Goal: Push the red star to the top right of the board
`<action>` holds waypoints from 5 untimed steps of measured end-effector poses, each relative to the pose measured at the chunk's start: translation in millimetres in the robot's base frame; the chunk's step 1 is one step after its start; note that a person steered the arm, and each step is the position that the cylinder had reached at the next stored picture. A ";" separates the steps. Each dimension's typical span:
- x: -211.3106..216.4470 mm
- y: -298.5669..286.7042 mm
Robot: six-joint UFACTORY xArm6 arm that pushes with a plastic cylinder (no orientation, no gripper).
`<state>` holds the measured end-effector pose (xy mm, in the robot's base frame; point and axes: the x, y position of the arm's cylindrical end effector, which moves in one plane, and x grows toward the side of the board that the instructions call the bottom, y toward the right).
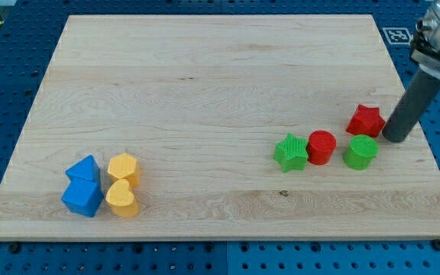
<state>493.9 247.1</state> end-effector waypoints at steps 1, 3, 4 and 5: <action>9.9 -16.8; -79.0 -38.6; -90.1 -38.6; -68.8 -48.8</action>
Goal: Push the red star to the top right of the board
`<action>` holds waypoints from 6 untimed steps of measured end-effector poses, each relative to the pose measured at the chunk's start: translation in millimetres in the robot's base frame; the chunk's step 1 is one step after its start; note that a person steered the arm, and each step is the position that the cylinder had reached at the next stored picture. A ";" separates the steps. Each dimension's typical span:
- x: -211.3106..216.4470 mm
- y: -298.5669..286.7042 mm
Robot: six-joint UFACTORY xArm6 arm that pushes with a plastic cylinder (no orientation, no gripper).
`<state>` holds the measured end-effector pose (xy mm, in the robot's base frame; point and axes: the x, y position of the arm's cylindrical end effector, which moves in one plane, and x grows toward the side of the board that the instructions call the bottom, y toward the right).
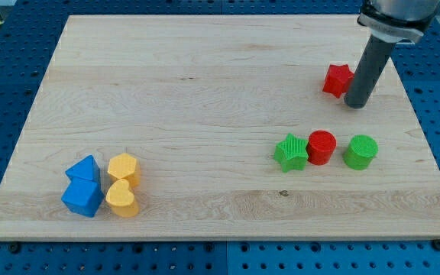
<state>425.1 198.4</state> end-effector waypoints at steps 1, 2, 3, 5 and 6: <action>-15.8 -9.8; -67.6 2.0; -102.4 8.2; -91.5 -17.9; -122.7 -15.8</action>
